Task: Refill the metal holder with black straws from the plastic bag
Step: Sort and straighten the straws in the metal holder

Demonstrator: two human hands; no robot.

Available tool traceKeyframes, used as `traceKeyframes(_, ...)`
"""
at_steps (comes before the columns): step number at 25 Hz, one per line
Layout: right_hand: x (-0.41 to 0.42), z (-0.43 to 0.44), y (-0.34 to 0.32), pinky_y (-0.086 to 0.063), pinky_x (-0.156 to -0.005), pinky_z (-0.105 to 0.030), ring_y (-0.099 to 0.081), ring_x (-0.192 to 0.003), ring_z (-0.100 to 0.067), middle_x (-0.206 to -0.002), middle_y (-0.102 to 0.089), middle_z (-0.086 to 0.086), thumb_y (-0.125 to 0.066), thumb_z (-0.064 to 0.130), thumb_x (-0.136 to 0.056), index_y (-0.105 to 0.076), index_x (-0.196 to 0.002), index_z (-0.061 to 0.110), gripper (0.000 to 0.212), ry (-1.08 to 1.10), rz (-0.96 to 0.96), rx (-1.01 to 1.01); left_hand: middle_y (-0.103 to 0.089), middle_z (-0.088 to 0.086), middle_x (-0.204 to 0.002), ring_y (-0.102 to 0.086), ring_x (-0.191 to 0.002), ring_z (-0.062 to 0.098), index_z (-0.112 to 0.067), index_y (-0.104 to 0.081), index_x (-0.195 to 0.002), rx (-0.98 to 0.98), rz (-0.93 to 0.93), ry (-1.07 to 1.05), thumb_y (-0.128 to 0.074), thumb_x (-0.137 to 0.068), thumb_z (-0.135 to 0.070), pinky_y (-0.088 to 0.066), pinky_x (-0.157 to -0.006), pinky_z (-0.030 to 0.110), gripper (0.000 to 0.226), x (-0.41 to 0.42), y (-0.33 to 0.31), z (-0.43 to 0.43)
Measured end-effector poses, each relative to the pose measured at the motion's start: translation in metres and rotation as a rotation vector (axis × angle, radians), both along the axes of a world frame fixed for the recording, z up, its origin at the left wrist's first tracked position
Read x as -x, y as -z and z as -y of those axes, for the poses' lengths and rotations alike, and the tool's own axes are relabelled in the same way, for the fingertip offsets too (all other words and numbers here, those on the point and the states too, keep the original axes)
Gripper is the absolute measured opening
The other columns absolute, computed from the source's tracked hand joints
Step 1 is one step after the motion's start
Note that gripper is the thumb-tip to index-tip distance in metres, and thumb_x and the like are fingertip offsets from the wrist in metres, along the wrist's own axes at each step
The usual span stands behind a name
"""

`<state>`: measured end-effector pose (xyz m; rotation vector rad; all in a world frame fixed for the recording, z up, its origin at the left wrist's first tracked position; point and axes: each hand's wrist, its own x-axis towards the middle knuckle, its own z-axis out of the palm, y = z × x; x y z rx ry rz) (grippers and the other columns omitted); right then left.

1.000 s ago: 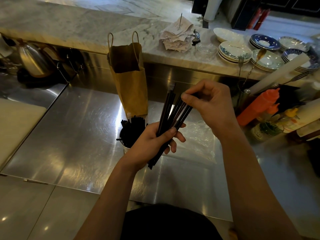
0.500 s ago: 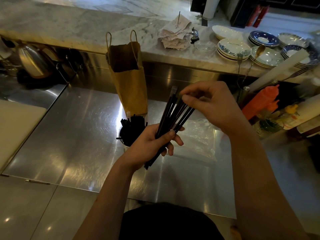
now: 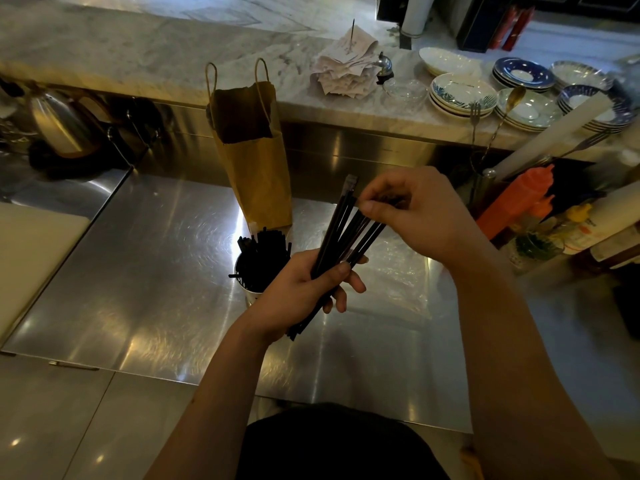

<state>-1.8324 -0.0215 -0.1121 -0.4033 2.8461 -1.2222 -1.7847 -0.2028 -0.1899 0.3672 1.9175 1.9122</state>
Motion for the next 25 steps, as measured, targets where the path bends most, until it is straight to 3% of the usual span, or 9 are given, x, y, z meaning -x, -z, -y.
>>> traceKeyframes(3,-0.001,0.005,0.002,-0.049,-0.084,-0.021,-0.063,-0.092,-0.004,-0.09,-0.066,0.012,-0.065,0.017,-0.09,-0.067,-0.094,0.027,0.012,0.07,-0.072,0.039,-0.072,0.002,-0.092,-0.064,-0.064,0.013,-0.012,-0.061,-0.121,-0.003,-0.008,-0.014,-0.045,-0.101,-0.018,-0.049,-0.058,0.021,0.026,0.004,-0.001,-0.001)
traceKeyframes(7,0.003,0.002,-0.004,-0.042,-0.078,-0.012,-0.059,-0.087,0.003,-0.087,-0.061,0.017,-0.061,0.015,-0.092,-0.064,-0.094,0.026,0.011,0.124,-0.055,0.05,-0.072,0.003,-0.094,-0.064,-0.065,0.013,-0.012,-0.06,-0.121,0.038,-0.014,-0.001,-0.046,-0.1,-0.019,-0.049,-0.058,0.02,0.027,0.004,0.002,0.001)
traceKeyframes(10,0.008,-0.007,-0.008,-0.044,-0.08,-0.015,-0.062,-0.088,-0.001,-0.089,-0.064,0.013,-0.061,0.014,-0.092,-0.065,-0.096,0.024,0.011,0.209,-0.08,0.097,-0.071,0.004,-0.095,-0.062,-0.064,0.012,-0.011,-0.06,-0.123,0.03,0.01,0.02,-0.046,-0.1,-0.02,-0.047,-0.058,0.02,0.028,0.002,0.007,0.006)
traceKeyframes(12,0.011,-0.014,-0.007,-0.05,-0.081,-0.021,-0.065,-0.086,-0.004,-0.09,-0.067,0.007,-0.061,0.012,-0.092,-0.067,-0.095,0.022,0.012,0.305,-0.083,0.189,-0.07,0.004,-0.094,-0.06,-0.063,0.011,-0.012,-0.06,-0.123,0.021,0.028,0.043,-0.047,-0.099,-0.019,-0.047,-0.057,0.021,0.028,0.003,0.01,0.011)
traceKeyframes(15,0.015,-0.027,-0.005,-0.053,-0.07,-0.019,-0.065,-0.07,0.0,-0.084,-0.068,0.005,-0.06,0.006,-0.092,-0.066,-0.09,0.021,0.016,0.469,-0.083,0.425,-0.066,0.003,-0.088,-0.058,-0.061,0.011,-0.01,-0.059,-0.125,-0.042,0.09,0.034,-0.047,-0.099,-0.017,-0.046,-0.057,0.022,0.029,0.006,0.018,0.025)
traceKeyframes(20,0.015,-0.01,0.01,-0.057,-0.076,-0.022,-0.066,-0.07,-0.007,-0.086,-0.064,-0.004,-0.057,-0.002,-0.092,-0.064,-0.097,0.006,0.012,0.621,0.019,0.954,-0.066,-0.001,-0.078,-0.066,-0.074,0.013,-0.007,-0.061,-0.114,-0.324,0.164,-0.413,-0.044,-0.1,-0.013,-0.051,-0.07,0.027,0.023,0.014,0.018,0.024)
traceKeyframes(25,0.013,0.036,0.036,-0.054,-0.071,-0.018,-0.068,-0.076,-0.011,-0.09,-0.064,-0.007,-0.057,-0.005,-0.091,-0.065,-0.089,0.009,0.016,0.746,0.215,1.36,-0.074,0.006,-0.095,-0.072,-0.092,0.018,-0.009,-0.06,-0.11,-0.626,0.146,-0.773,-0.045,-0.101,-0.013,-0.057,-0.082,0.027,0.018,0.035,-0.009,-0.012)
